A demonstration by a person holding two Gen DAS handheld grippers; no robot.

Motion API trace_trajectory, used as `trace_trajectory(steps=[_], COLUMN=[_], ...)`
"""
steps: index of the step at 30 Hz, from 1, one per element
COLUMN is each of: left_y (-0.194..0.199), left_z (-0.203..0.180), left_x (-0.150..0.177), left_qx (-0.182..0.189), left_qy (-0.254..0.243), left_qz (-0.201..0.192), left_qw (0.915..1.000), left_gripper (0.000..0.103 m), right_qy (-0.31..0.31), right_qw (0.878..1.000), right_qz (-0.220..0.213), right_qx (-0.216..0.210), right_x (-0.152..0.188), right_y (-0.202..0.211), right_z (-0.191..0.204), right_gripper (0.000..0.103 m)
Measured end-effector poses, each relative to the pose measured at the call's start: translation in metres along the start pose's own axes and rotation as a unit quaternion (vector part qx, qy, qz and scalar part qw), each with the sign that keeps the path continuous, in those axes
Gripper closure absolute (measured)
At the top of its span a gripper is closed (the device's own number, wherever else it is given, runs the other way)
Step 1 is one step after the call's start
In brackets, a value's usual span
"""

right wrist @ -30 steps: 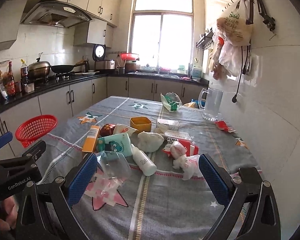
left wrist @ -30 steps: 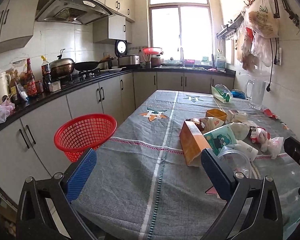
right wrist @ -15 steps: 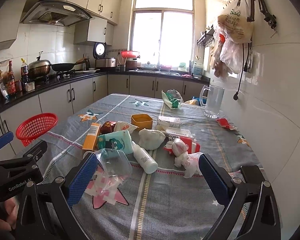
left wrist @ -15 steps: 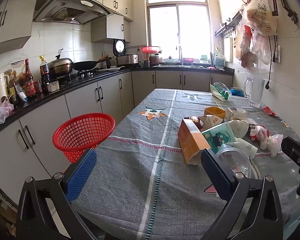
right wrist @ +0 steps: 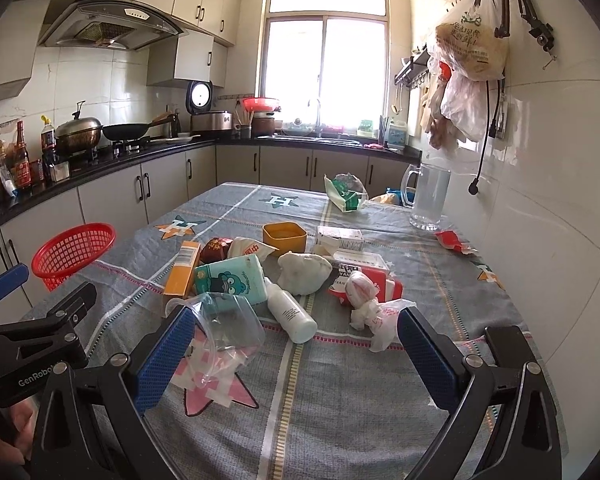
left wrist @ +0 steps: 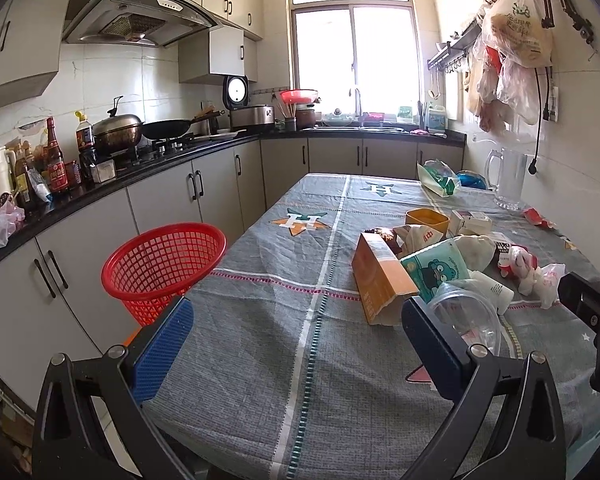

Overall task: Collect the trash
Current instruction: 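Move both tools back from the table and approach the clear plastic cup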

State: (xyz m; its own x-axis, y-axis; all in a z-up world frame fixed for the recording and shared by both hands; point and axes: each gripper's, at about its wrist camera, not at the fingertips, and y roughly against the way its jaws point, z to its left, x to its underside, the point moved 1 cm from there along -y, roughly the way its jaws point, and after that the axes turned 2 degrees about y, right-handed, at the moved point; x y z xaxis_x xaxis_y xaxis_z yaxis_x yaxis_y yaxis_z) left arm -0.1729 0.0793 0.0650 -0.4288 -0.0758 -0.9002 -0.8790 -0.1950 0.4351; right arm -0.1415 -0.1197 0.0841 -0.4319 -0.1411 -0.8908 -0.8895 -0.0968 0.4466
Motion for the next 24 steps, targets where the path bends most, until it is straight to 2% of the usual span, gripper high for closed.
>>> trace_trajectory(steps=[16,24], left_y=[-0.018,-0.024], left_z=[-0.005,-0.004], left_x=[0.004,0.007], left_qx=[0.017,0.018], left_qy=[-0.002,0.001], left_qz=[0.037,0.048], left_qw=[0.9992,0.9987], left_gripper=[0.000,0.000], right_qy=[-0.045,-0.032], right_qw=[0.998,0.997], right_qz=[0.035,0.057], right_qx=[-0.014,-0.051], right_x=[0.007,0.010], right_y=[-0.020,-0.029], right_z=[-0.024,-0.016], right_gripper=[0.000,0.011])
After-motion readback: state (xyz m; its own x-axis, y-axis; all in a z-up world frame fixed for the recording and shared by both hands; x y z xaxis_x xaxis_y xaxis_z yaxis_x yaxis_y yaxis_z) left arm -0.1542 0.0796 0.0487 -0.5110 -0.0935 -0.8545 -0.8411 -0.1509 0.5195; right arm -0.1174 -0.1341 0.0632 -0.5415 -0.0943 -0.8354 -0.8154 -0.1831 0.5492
